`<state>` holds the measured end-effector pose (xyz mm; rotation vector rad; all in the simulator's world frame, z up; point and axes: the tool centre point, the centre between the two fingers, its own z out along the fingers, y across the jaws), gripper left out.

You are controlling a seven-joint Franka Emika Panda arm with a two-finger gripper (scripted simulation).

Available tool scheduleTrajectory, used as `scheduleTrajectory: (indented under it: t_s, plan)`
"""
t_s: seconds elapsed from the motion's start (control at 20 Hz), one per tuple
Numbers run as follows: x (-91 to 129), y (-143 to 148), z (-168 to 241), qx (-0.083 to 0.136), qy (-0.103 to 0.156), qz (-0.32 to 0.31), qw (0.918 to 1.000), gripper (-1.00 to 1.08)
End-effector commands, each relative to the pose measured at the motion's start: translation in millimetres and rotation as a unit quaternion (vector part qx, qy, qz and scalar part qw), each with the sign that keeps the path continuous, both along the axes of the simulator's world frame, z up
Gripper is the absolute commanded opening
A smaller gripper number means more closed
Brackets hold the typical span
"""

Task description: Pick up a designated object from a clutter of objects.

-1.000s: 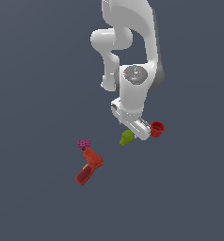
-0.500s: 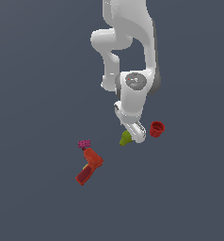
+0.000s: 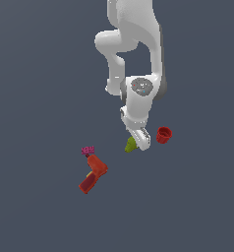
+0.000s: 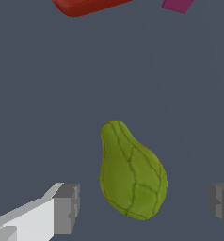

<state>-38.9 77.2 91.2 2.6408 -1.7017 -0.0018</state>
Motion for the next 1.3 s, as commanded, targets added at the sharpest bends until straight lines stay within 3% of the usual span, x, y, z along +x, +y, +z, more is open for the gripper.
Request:
scheduleTrajectory:
  t_s: [0.0,0.8,0.85,1.25]
  plan:
    - [0.0,0.0,-1.1,0.0,0.0,0.0,1.0,1.0]
    - [-0.9,-0.4,-47.7,0.0,0.0,-0.003,1.0,1.0]
    - [-0.9,-0.4,-47.7,0.0,0.0,-0.003,1.0,-1.0]
    - [-0.9,-0.4,-47.7,0.0,0.0,-0.003,1.0,-1.0]
